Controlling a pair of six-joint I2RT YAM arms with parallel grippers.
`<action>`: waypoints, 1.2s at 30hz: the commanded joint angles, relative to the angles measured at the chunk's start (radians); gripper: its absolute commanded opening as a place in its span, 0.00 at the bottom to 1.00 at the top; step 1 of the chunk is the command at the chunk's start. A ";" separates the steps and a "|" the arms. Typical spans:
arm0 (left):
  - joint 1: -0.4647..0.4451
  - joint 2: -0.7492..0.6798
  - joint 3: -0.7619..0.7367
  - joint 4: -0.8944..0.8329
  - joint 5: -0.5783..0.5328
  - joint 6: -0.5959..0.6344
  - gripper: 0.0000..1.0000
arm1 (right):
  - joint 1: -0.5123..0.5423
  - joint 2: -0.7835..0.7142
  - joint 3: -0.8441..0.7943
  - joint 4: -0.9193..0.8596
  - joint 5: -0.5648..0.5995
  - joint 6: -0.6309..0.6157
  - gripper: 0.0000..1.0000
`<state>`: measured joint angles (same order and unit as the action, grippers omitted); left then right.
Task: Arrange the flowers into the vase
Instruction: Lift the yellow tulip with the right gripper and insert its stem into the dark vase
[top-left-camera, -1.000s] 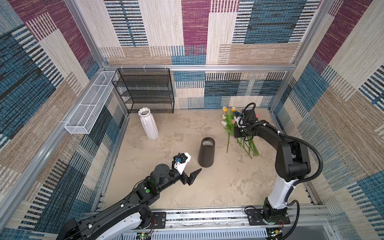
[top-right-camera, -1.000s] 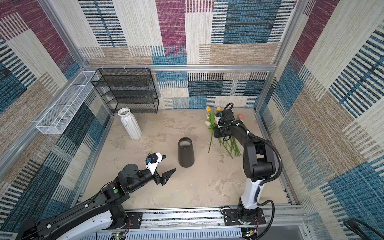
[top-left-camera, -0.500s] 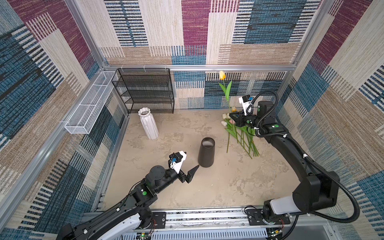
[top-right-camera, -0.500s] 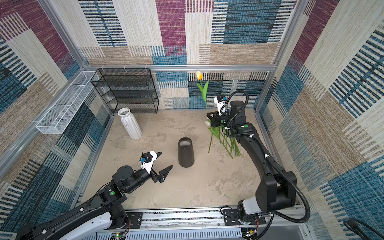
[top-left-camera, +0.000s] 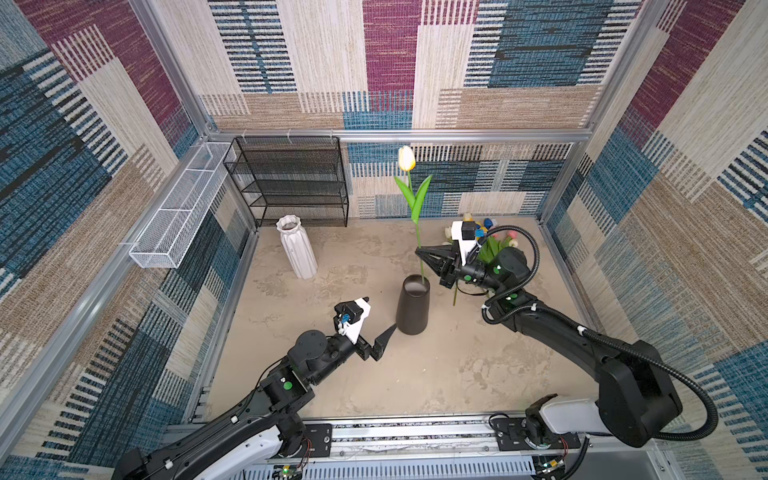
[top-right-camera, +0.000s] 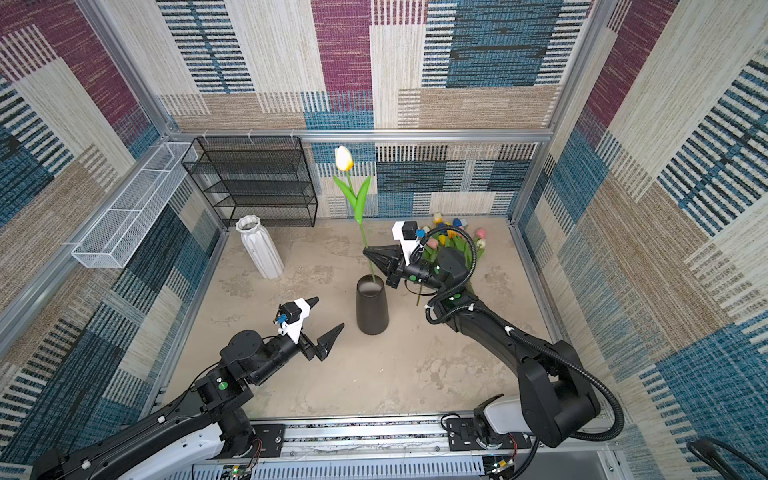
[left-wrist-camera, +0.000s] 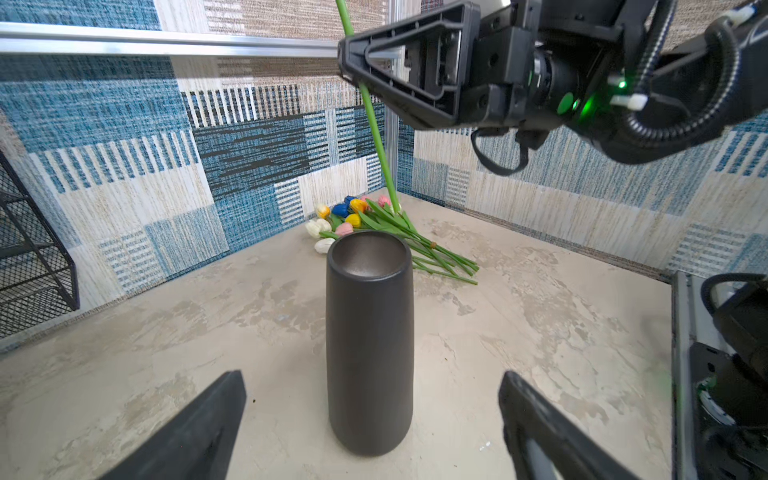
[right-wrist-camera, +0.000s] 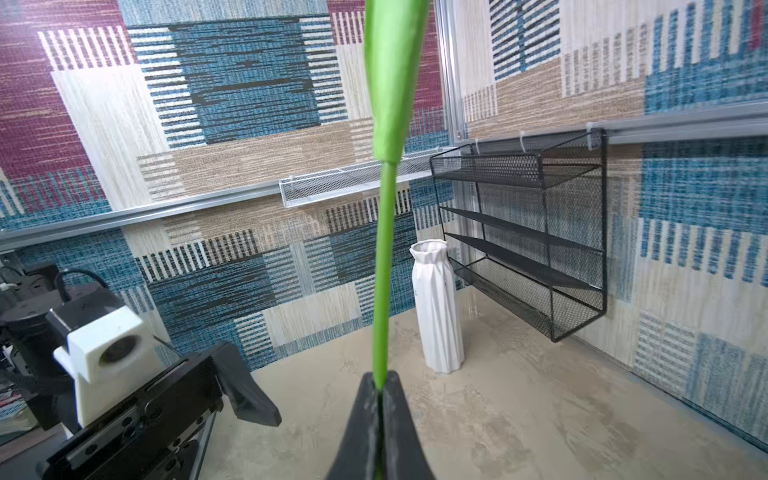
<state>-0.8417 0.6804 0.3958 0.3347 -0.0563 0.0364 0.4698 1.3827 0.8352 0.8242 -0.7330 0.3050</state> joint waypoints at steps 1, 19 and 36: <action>0.002 0.008 0.015 0.043 -0.029 0.063 0.99 | 0.014 0.022 -0.045 0.206 0.052 -0.006 0.00; 0.105 0.221 0.246 -0.005 0.093 0.144 0.96 | 0.043 0.094 -0.173 0.241 0.075 -0.169 0.02; 0.158 0.262 0.278 -0.014 0.147 0.172 0.95 | 0.043 0.068 -0.255 0.148 0.141 -0.305 0.16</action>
<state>-0.6872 0.9459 0.6777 0.3145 0.0826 0.2047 0.5110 1.4593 0.5911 0.9905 -0.6231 0.0322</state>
